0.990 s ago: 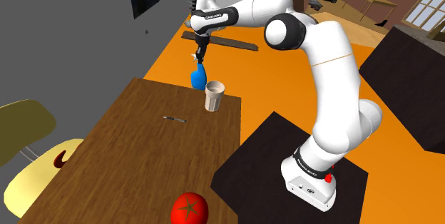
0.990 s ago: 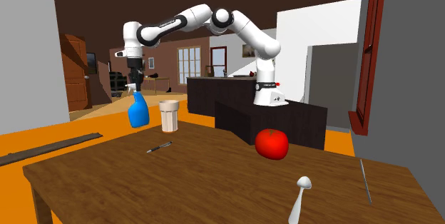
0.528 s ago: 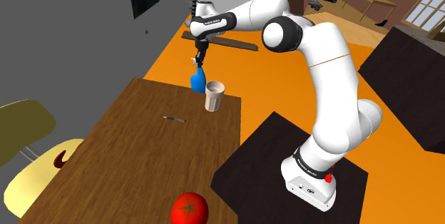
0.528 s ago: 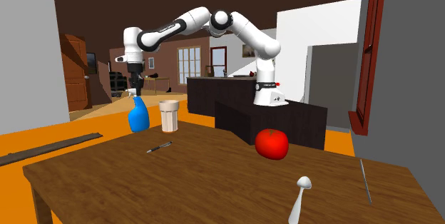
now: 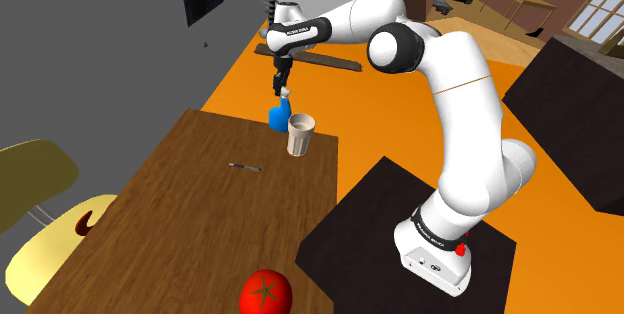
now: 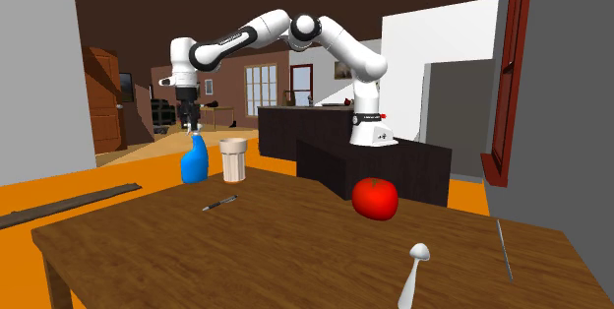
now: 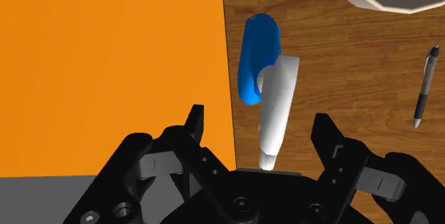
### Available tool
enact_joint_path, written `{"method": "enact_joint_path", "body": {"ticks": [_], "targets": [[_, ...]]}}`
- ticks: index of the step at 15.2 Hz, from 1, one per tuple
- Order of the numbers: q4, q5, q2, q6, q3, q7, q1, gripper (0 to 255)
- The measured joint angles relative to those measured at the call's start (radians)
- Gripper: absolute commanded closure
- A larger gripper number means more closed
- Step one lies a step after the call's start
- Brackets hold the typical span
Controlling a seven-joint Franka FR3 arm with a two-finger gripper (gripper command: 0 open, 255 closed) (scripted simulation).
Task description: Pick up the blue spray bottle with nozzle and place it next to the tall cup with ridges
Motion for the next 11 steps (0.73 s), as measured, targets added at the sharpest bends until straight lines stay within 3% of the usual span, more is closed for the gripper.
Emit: {"method": "enact_joint_path", "body": {"ticks": [11], "targets": [[0.029, 0.007, -0.057, -0.086, 0.006, -0.004, -0.001, 0]]}}
